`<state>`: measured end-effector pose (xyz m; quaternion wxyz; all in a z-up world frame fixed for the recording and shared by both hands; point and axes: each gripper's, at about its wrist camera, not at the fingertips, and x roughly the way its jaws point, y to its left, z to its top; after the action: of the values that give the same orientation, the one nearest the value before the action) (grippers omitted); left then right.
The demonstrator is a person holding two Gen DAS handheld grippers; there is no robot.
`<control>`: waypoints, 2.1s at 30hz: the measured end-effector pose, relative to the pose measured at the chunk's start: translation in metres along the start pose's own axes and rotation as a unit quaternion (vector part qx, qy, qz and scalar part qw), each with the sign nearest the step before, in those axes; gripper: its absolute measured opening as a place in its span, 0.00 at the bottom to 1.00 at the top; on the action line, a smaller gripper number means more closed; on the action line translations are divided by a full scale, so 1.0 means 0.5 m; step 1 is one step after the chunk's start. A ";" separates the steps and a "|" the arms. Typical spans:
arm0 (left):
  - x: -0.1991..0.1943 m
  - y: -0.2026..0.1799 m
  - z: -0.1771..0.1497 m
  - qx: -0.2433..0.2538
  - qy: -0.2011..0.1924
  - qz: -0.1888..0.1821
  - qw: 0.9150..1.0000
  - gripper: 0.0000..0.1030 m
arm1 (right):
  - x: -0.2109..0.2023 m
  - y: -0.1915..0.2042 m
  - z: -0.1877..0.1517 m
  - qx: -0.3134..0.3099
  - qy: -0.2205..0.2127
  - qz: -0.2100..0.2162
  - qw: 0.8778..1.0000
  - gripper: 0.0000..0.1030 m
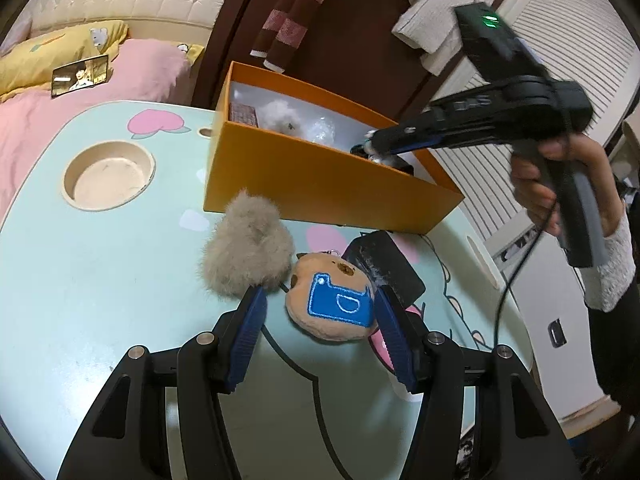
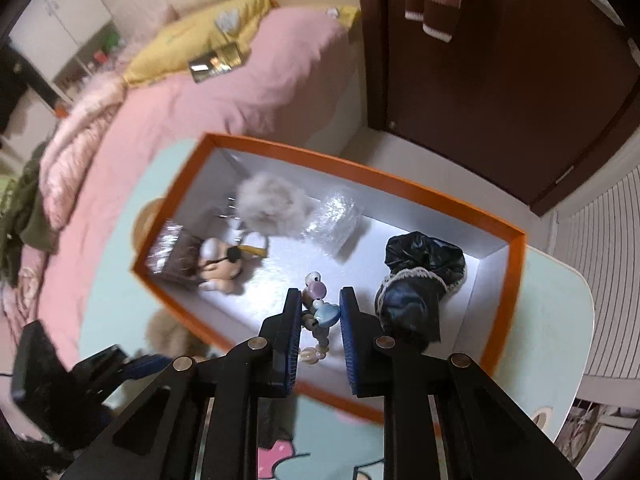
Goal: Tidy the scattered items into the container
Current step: 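Grasp the beaded bracelet in the box and lift it with the right gripper, then set the bracelet on the table with the right gripper while the left gripper reaches into the box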
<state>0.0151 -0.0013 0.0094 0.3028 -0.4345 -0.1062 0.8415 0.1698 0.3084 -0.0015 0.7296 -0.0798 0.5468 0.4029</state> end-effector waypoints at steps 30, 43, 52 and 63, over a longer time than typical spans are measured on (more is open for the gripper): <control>-0.007 -0.009 -0.012 0.022 -0.032 -0.007 0.999 0.56 | -0.003 0.023 -0.226 0.131 -0.072 0.061 0.987 0.41; -0.038 -0.024 0.060 0.052 -0.018 0.009 0.998 0.56 | -0.057 0.045 -0.267 0.163 -0.219 -0.008 0.962 0.54; 0.018 -0.093 0.239 0.139 0.017 0.097 0.985 0.56 | -0.025 0.077 -0.286 0.142 -0.217 -0.032 0.965 0.63; 0.237 -0.092 0.313 0.209 0.133 0.204 0.947 0.51 | -0.014 0.051 -0.315 0.171 -0.208 0.005 0.963 0.63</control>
<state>-0.1425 0.1201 0.0446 0.2200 -0.4822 0.2044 0.8230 0.0362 0.2339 -0.0483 0.8278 0.1347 0.4444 0.3147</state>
